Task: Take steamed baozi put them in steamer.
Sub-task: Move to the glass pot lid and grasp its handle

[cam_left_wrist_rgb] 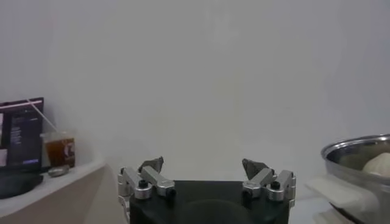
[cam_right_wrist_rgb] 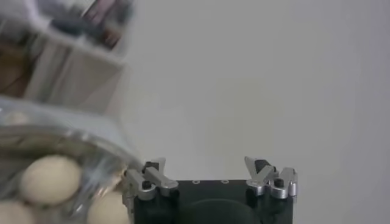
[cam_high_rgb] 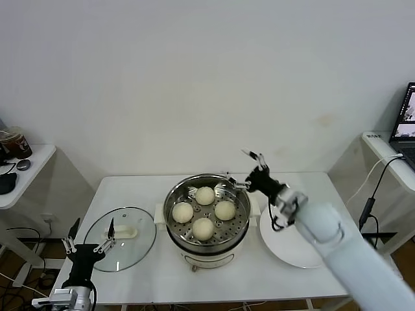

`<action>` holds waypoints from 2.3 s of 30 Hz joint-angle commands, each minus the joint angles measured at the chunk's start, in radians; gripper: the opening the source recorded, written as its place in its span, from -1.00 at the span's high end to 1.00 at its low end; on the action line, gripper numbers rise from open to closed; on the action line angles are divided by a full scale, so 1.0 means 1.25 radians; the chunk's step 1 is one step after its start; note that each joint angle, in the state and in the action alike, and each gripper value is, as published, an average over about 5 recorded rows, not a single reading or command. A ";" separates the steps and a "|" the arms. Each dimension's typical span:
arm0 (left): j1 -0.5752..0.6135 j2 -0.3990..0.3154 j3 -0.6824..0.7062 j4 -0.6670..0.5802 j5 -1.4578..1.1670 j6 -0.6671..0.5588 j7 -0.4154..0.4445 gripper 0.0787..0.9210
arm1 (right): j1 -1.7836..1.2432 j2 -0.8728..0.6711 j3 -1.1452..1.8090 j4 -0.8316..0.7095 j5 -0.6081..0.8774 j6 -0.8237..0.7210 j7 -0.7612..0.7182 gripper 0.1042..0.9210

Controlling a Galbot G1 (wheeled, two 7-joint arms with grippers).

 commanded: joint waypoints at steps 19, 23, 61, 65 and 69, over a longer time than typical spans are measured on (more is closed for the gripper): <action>-0.008 0.131 -0.024 0.250 1.085 -0.162 -0.134 -0.77 | -0.660 0.439 0.595 0.224 -0.015 0.256 0.029 -0.76; -0.052 0.134 0.006 0.310 1.097 -0.176 -0.129 -0.77 | -0.661 0.447 0.583 0.220 -0.026 0.256 0.029 -0.76; -0.369 0.145 0.061 0.589 1.145 -0.160 -0.087 -0.77 | -0.673 0.464 0.519 0.213 -0.070 0.242 0.013 -0.76; -0.378 0.137 0.061 0.610 1.157 -0.160 -0.091 -0.77 | -0.673 0.464 0.514 0.214 -0.068 0.241 0.011 -0.76; -0.388 0.130 0.061 0.631 1.167 -0.159 -0.099 -0.73 | -0.674 0.464 0.511 0.214 -0.068 0.241 0.010 -0.76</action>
